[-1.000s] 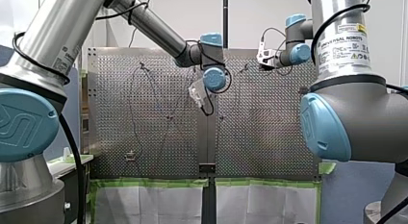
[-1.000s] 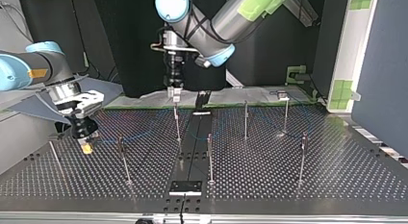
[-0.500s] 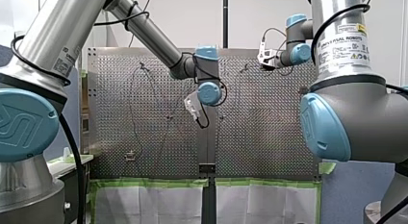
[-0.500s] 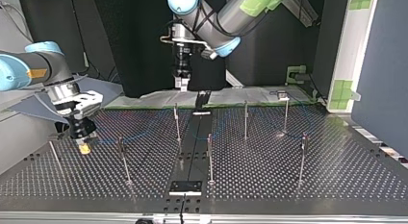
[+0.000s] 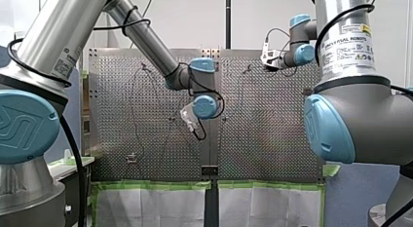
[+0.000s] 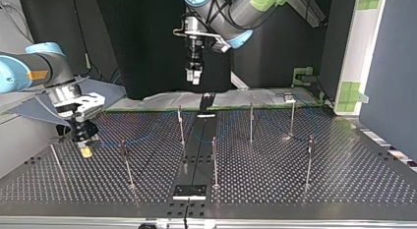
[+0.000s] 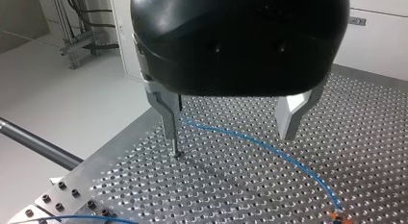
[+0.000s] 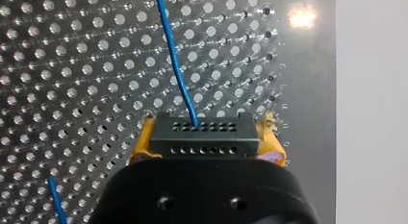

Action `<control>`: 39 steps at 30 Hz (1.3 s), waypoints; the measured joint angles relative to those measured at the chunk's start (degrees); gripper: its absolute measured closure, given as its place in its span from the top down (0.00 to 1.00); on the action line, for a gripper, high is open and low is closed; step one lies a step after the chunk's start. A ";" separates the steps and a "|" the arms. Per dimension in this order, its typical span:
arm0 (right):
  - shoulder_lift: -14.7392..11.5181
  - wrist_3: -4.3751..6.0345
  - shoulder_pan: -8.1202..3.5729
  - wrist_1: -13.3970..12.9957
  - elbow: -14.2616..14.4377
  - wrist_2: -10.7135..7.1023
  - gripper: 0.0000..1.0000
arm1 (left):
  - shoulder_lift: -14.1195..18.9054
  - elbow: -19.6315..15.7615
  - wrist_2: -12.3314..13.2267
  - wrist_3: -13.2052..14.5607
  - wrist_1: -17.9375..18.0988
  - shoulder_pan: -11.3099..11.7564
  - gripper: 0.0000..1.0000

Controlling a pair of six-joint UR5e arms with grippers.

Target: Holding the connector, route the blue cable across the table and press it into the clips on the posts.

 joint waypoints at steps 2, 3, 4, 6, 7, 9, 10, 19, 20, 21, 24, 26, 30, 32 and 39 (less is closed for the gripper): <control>0.00 0.00 0.01 0.07 -0.02 0.00 0.00 | -0.01 -1.08 0.06 0.00 1.04 0.00 1.00; 0.00 0.00 0.05 0.10 -0.01 0.00 0.00 | 0.00 -1.50 0.07 0.00 1.48 0.00 1.00; 0.00 0.00 0.09 0.12 -0.01 0.00 0.00 | -0.02 -2.02 0.09 0.00 2.02 0.00 1.00; 0.00 0.00 0.17 0.13 -0.01 0.00 0.00 | -0.01 -2.83 0.10 0.00 2.79 0.00 1.00; 0.00 0.00 0.20 0.14 -0.01 0.00 0.00 | -0.02 -3.37 0.12 0.00 3.36 0.02 1.00; 0.01 0.00 0.25 0.18 0.01 0.00 0.00 | -0.04 -4.20 0.17 0.00 4.18 0.01 1.00; 0.01 0.00 0.26 0.20 0.02 0.00 0.00 | -0.04 -4.81 0.18 0.00 4.78 0.02 1.00; 0.03 -0.02 0.42 0.33 0.10 1.01 0.00 | -0.05 -9.36 0.12 0.00 9.36 0.02 1.00; 0.02 -0.02 0.43 0.33 0.11 1.38 0.00 | -0.04 -9.78 0.12 0.00 9.76 0.02 1.00; 0.03 -0.03 0.44 0.33 0.11 1.88 0.00 | -0.03 -10.22 0.12 0.00 10.18 0.02 1.00; 0.02 -0.06 0.44 0.31 0.12 2.78 0.00 | -0.04 -11.77 0.12 0.00 11.73 0.01 1.00; 0.02 -0.07 0.45 0.28 0.12 3.03 0.00 | -0.03 -12.84 0.12 0.00 12.84 0.01 1.00; 0.01 -0.06 0.52 0.31 0.13 3.22 0.00 | -0.04 -14.63 0.12 0.00 14.63 0.00 1.00; 0.01 -0.04 0.53 0.34 0.13 3.22 0.00 | -0.05 -15.61 0.12 0.00 15.57 0.01 1.00; 0.01 0.00 0.76 0.45 0.14 3.18 0.00 | -0.07 -18.96 0.12 0.00 18.92 0.00 1.00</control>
